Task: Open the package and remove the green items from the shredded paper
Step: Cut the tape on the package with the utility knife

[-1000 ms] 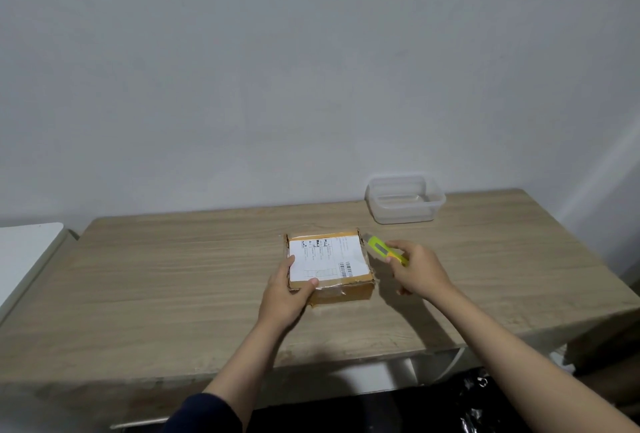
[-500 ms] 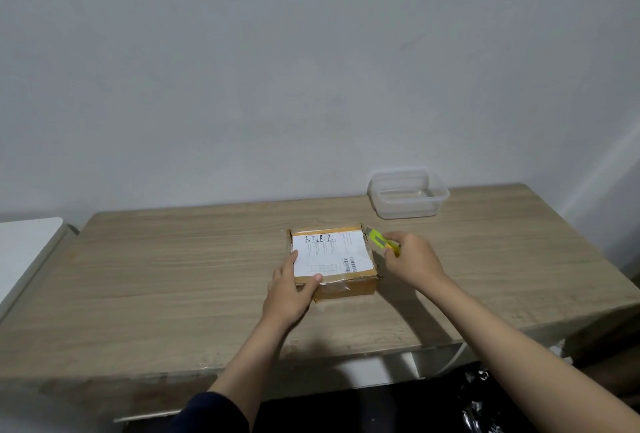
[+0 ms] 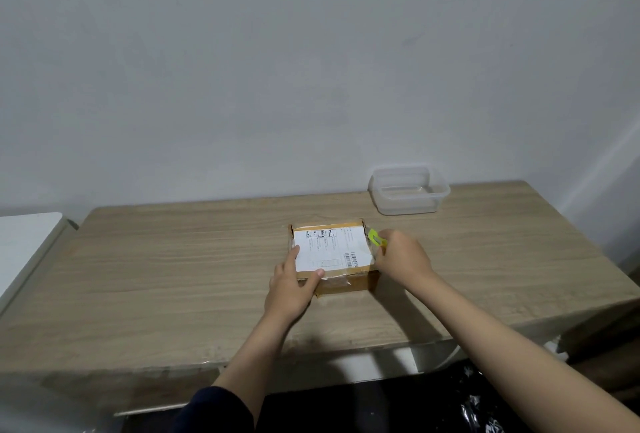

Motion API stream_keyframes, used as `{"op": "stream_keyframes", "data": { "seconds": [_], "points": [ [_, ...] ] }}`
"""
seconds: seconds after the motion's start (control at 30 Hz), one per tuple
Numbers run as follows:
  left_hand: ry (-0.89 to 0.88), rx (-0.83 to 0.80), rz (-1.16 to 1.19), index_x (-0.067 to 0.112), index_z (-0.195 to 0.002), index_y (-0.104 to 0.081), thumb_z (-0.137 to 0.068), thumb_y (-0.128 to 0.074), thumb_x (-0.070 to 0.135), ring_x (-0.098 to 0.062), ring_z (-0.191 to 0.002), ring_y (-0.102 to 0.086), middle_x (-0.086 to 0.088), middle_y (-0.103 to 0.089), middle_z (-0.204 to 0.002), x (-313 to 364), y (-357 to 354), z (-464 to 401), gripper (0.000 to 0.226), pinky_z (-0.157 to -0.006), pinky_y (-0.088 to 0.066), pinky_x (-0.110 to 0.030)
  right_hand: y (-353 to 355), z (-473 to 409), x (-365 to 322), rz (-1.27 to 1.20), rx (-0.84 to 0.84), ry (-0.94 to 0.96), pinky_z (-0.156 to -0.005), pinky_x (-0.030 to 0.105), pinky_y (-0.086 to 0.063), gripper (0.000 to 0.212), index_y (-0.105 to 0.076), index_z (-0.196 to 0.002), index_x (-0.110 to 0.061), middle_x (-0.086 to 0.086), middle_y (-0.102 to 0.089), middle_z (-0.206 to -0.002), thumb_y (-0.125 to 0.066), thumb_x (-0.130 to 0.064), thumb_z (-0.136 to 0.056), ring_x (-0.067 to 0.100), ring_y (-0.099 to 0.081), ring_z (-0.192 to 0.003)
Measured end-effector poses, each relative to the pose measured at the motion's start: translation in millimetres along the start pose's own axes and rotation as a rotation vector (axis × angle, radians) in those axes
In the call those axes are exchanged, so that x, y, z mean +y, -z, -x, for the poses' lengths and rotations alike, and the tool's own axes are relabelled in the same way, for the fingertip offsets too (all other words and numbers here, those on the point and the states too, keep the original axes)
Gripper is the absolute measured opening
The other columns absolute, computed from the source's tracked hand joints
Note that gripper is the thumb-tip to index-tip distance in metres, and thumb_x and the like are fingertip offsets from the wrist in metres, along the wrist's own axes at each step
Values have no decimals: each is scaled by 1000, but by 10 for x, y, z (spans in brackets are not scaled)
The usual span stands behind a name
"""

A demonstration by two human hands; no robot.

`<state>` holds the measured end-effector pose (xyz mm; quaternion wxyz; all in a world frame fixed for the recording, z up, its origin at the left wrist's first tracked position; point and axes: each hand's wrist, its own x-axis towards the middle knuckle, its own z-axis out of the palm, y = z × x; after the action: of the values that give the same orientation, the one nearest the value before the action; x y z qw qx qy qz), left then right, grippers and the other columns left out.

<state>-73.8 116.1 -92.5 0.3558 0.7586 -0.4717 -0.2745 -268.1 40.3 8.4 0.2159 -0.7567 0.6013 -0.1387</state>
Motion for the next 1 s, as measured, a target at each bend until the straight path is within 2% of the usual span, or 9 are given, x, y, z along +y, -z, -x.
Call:
{"op": "stream_keyframes", "data": {
  "seconds": [0.17,0.3,0.37,0.5,0.6,0.73,0.8,0.9,1.0],
  "points": [
    [7,12,-7,30,-145,-26,-83,-57,55,-27,-131,-37,-8,-41,-142,21,3,20,74,-102,-35,-40,23,-33,-69,62,-67,-9,-60,33,-46,14,-60,-83,-6,12,-63,-80,-51,-17,-78,37,-60,-84],
    [15,28,-30,28,-146,-24,-84,-56,55,-27,-131,-37,-8,-40,-142,55,-2,48,75,-100,-36,-39,57,-9,-36,128,-84,-19,-77,39,-54,31,-64,-104,-4,15,-69,-100,-53,-12,-77,35,-61,-97],
    [12,33,-40,28,-147,-23,-84,-55,55,-28,-131,-37,-8,-40,-142,74,-1,59,76,-99,-37,-39,58,9,-13,130,-77,-29,-78,39,-55,30,-64,-104,-4,16,-69,-100,-52,-9,-77,36,-61,-98],
    [24,41,-72,27,-148,-21,-85,-54,55,-29,-130,-37,-9,-40,-142,116,0,79,76,-98,-37,-39,129,63,-13,120,-130,-59,-61,33,-51,22,-68,-91,-6,14,-69,-81,-53,-10,-75,31,-63,-72],
    [34,36,-74,28,-147,-20,-85,-54,55,-30,-130,-37,-10,-41,-140,136,0,89,76,-97,-37,-40,206,139,-23,108,-145,-71,-50,35,-53,23,-67,-95,-5,15,-69,-81,-53,-10,-78,24,-58,-53],
    [36,38,-77,27,-148,-20,-85,-54,56,-31,-129,-38,-12,-42,-139,128,-5,75,77,-98,-37,-41,270,264,-39,78,-169,-58,-46,31,-48,26,-67,-100,-6,16,-69,-86,-52,-11,-80,21,-54,-48],
    [35,41,-77,26,-148,-21,-84,-55,55,-31,-130,-38,-12,-42,-139,127,-7,71,77,-98,-37,-41,288,306,-22,73,-169,-56,-42,29,-47,27,-67,-101,-8,12,-68,-78,-51,-11,-79,20,-54,-46],
    [31,42,-78,26,-148,-21,-84,-55,55,-31,-129,-38,-12,-43,-138,114,-15,64,78,-97,-38,-41,308,352,15,61,-183,-75,-28,19,-36,27,-66,-102,-13,1,-58,-57,-51,-11,-80,17,-53,-37],
    [30,37,-75,26,-148,-21,-84,-55,55,-31,-128,-38,-12,-43,-138,109,-10,64,78,-98,-38,-41,353,369,51,35,-205,-98,-30,19,-35,30,-65,-107,-16,2,-57,-58,-52,-11,-80,16,-52,-35]
  ]
}}
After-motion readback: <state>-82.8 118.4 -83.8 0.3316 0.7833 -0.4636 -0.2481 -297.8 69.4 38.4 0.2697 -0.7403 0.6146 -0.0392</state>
